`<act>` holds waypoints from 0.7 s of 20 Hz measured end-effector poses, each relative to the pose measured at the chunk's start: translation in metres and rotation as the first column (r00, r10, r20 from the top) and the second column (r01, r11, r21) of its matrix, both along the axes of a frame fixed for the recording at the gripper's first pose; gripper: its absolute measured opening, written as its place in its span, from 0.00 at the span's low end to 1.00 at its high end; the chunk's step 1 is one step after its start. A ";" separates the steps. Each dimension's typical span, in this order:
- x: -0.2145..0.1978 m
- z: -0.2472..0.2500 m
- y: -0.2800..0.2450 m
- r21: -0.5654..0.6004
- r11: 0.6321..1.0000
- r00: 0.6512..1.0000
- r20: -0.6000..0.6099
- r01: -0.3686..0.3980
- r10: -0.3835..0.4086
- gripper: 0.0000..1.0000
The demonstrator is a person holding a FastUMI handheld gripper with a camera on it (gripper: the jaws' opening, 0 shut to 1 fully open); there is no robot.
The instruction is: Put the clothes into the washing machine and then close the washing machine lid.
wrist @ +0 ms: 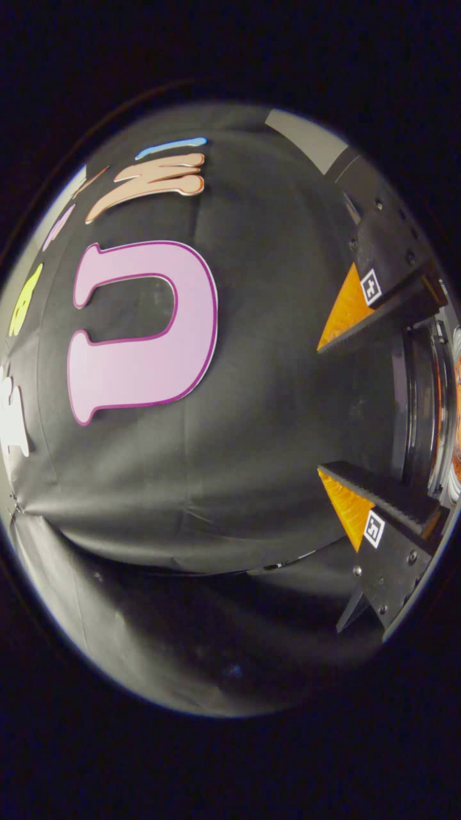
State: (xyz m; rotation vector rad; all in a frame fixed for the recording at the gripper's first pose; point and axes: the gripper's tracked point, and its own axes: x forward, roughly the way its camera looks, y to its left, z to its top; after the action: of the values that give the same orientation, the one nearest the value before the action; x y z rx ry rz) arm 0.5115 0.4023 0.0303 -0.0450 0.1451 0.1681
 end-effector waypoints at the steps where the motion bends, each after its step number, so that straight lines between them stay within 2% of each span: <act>1: -0.002 0.003 -0.002 -0.013 1.000 1.000 0.004 0.001 -0.001 0.99; 6: -0.009 0.007 -0.008 -0.006 1.000 0.998 0.047 0.029 -0.029 1.00; 14: -0.030 0.014 -0.016 0.013 1.000 0.992 0.125 0.029 -0.030 0.99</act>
State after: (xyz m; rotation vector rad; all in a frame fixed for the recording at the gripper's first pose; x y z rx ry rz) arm 0.4816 0.3860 0.0441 -0.0424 0.0193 0.1364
